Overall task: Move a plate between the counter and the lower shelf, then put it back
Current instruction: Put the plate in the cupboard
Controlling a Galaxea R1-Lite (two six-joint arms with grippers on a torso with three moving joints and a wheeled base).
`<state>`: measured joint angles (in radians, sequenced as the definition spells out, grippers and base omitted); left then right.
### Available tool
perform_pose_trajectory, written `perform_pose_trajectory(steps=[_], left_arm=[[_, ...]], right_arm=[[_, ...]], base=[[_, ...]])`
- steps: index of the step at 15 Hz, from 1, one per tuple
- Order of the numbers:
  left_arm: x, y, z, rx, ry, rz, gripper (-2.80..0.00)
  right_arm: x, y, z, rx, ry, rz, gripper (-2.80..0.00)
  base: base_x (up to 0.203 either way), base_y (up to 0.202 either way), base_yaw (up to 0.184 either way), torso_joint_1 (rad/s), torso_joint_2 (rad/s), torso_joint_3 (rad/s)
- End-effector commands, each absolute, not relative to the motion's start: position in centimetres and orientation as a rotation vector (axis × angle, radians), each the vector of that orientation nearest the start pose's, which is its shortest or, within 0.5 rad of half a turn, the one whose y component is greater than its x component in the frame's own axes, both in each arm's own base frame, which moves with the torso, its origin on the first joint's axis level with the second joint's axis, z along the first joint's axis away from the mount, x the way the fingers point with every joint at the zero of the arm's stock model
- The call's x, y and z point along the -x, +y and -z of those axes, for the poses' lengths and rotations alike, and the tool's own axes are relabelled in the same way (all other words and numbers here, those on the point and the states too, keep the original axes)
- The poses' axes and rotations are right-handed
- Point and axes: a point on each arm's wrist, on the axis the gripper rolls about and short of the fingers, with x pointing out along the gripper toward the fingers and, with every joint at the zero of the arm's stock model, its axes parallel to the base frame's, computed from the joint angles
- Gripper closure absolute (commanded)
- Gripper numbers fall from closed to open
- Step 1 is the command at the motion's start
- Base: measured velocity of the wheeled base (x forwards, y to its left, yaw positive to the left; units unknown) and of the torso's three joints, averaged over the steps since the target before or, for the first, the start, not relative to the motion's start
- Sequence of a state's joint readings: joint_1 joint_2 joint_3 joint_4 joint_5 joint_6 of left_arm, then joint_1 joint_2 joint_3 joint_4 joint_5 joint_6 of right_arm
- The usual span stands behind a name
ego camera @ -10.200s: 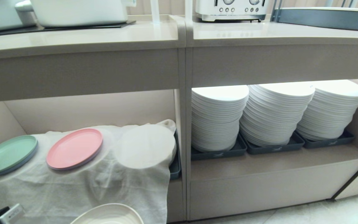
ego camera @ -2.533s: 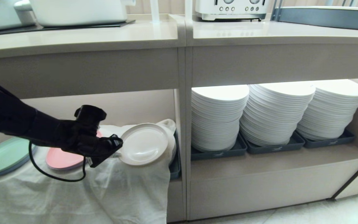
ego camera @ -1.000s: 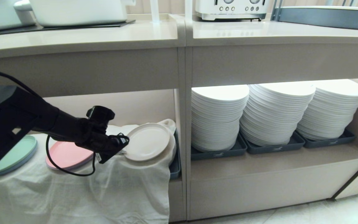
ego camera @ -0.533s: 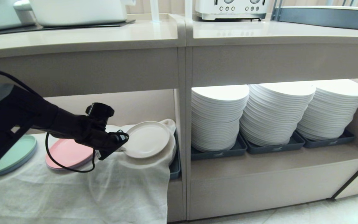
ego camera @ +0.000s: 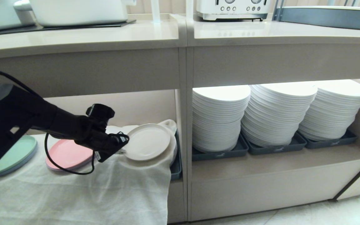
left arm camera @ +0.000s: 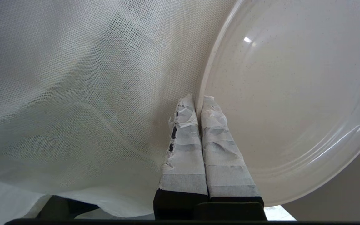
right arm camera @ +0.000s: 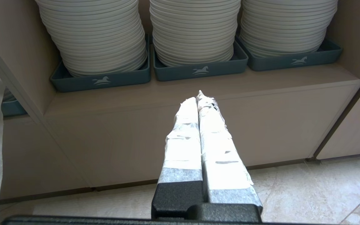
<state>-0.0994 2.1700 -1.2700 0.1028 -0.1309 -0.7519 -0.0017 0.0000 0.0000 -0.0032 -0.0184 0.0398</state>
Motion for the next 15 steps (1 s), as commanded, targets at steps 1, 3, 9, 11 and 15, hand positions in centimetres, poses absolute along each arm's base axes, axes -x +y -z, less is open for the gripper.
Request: perform_pose_trajectory(steps=[1,3,9,11,15], left_arm=[[-38.99,-4.2,-7.08,0.703,1.038,-0.179,0.0],[-38.99,-4.26,-7.01,0.702,1.04,-0.178,0.0],[-38.97,-4.44,-6.65,0.699,1.051,-0.179,-2.8],[-38.94,-4.44,-6.61,0.7,1.053,-0.18,-2.8],[-38.97,-4.22,-6.63,0.705,1.05,-0.186,-2.8]], right_arm=[[2.28,-0.04,-7.58,-0.04,-0.003,0.02,0.0],[2.28,-0.04,-7.58,-0.04,-0.004,0.02,0.0],[2.28,-0.04,-7.58,-0.04,-0.003,0.02,0.0],[2.28,-0.04,-7.58,-0.04,-0.003,0.02,0.0],[2.28,-0.04,-7.58,-0.04,-0.003,0.021,0.0]], base=[[0.0,0.0,0.0,0.0,0.0,0.0],[0.0,0.0,0.0,0.0,0.0,0.0],[0.0,0.0,0.0,0.0,0.0,0.0],[0.0,0.0,0.0,0.0,0.0,0.0],[0.0,0.0,0.0,0.0,0.0,0.0]])
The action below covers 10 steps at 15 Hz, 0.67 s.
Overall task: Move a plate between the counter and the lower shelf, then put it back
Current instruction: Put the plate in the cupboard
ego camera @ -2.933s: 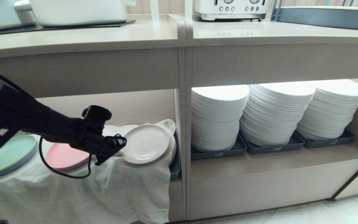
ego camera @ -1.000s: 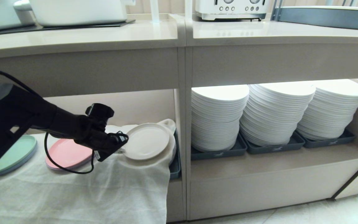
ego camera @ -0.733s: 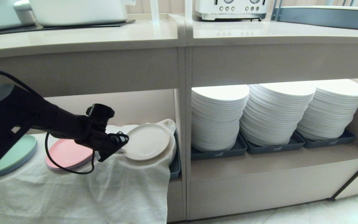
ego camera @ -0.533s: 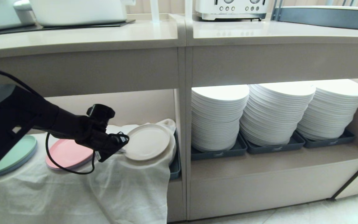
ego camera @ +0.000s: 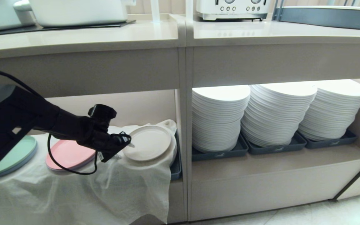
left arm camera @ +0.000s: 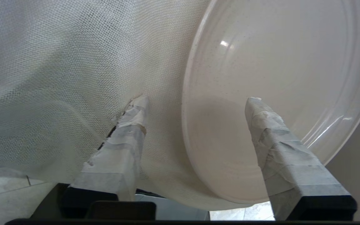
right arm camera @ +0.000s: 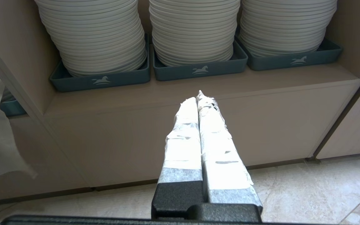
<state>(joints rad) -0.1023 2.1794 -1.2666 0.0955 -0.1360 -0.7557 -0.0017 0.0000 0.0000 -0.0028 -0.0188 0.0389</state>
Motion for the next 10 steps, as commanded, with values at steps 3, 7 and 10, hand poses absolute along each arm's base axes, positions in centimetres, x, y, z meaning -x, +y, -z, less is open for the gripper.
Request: perform_pose_trajectory(steps=[3,7,10], left_arm=[[-38.9,-4.1,-7.1,0.741,1.037,-0.202,-2.8],[-38.3,-3.9,-7.2,0.738,1.064,-0.228,-2.8],[-38.2,-4.0,-7.9,0.744,1.051,-0.219,-2.8]], right_arm=[[2.3,0.0,-7.6,-0.04,-0.004,0.02,0.0],[2.3,0.0,-7.6,-0.04,-0.005,0.021,0.0],[2.3,0.0,-7.6,-0.04,-0.005,0.021,0.0]], base=[[0.0,0.0,0.0,0.0,0.0,0.0],[0.0,0.0,0.0,0.0,0.0,0.0],[0.0,0.0,0.0,0.0,0.0,0.0]])
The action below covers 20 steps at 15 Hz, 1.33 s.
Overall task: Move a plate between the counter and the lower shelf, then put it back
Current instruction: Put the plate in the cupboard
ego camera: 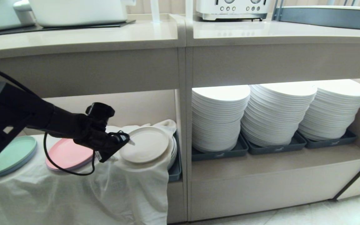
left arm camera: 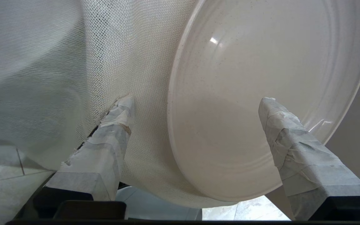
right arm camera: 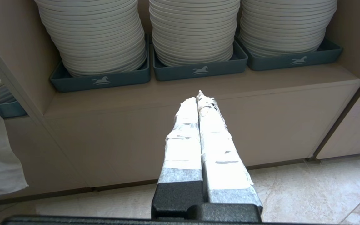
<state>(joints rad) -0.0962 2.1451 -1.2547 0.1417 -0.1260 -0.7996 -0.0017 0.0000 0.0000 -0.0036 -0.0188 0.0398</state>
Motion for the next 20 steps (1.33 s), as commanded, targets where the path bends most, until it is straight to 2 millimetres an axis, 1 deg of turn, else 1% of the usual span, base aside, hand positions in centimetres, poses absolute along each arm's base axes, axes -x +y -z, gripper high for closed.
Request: perform_pose_trajectory(steps=[1,5,10,17,20], left_arm=[[-38.1,-4.1,-8.0,0.743,1.048,-0.216,-2.8],[-37.8,-4.2,-8.8,0.744,1.032,-0.205,-2.8],[-37.8,-4.4,-9.1,0.743,1.024,-0.196,-2.8],[-37.3,-4.7,-10.5,0.74,0.996,-0.172,-2.8],[-37.0,-4.6,-10.4,0.74,1.006,-0.177,-2.8]], right_arm=[[2.3,0.0,-7.6,-0.04,-0.003,0.02,0.0],[2.3,0.0,-7.6,-0.04,-0.004,0.021,0.0],[2.3,0.0,-7.6,-0.04,-0.004,0.021,0.0],[2.3,0.0,-7.6,-0.04,-0.005,0.021,0.0],[2.3,0.0,-7.6,-0.04,-0.003,0.021,0.0]], base=[[0.0,0.0,0.0,0.0,0.0,0.0],[0.0,0.0,0.0,0.0,0.0,0.0],[0.0,0.0,0.0,0.0,0.0,0.0],[0.0,0.0,0.0,0.0,0.0,0.0],[0.0,0.0,0.0,0.0,0.0,0.0]])
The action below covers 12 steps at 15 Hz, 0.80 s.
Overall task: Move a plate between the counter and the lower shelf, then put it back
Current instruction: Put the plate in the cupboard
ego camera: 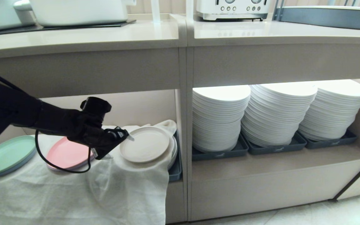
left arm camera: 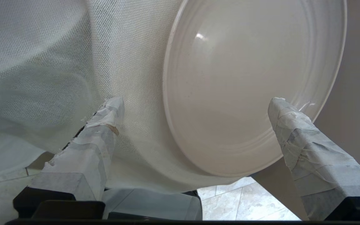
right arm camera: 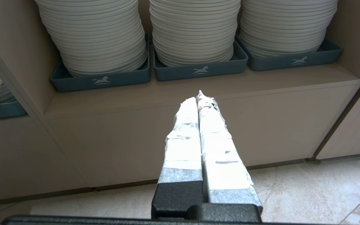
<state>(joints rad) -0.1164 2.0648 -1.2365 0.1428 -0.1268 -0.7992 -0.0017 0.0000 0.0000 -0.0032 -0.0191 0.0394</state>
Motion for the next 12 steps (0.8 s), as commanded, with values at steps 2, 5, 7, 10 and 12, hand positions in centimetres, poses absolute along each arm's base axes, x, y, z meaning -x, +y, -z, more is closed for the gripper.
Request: perform_pose_trajectory(steps=[2,5,7,10,12], left_arm=[[-36.4,-4.6,-10.1,0.738,1.02,-0.184,-2.8],[-35.5,-4.4,-9.9,0.736,1.042,-0.197,-2.8],[-35.0,-4.3,-10.2,0.738,1.039,-0.197,-2.8],[-34.3,-4.2,-10.5,0.739,1.038,-0.197,-2.8],[-33.6,-4.1,-10.7,0.74,1.041,-0.199,-2.8]], right_arm=[[2.3,0.0,-7.6,-0.04,-0.005,0.02,0.0],[2.3,0.0,-7.6,-0.04,-0.003,0.02,0.0],[2.3,0.0,-7.6,-0.04,-0.003,0.02,0.0],[2.3,0.0,-7.6,-0.04,-0.003,0.021,0.0],[2.3,0.0,-7.6,-0.04,-0.005,0.02,0.0]], base=[[0.0,0.0,0.0,0.0,0.0,0.0],[0.0,0.0,0.0,0.0,0.0,0.0],[0.0,0.0,0.0,0.0,0.0,0.0],[0.0,0.0,0.0,0.0,0.0,0.0],[0.0,0.0,0.0,0.0,0.0,0.0]])
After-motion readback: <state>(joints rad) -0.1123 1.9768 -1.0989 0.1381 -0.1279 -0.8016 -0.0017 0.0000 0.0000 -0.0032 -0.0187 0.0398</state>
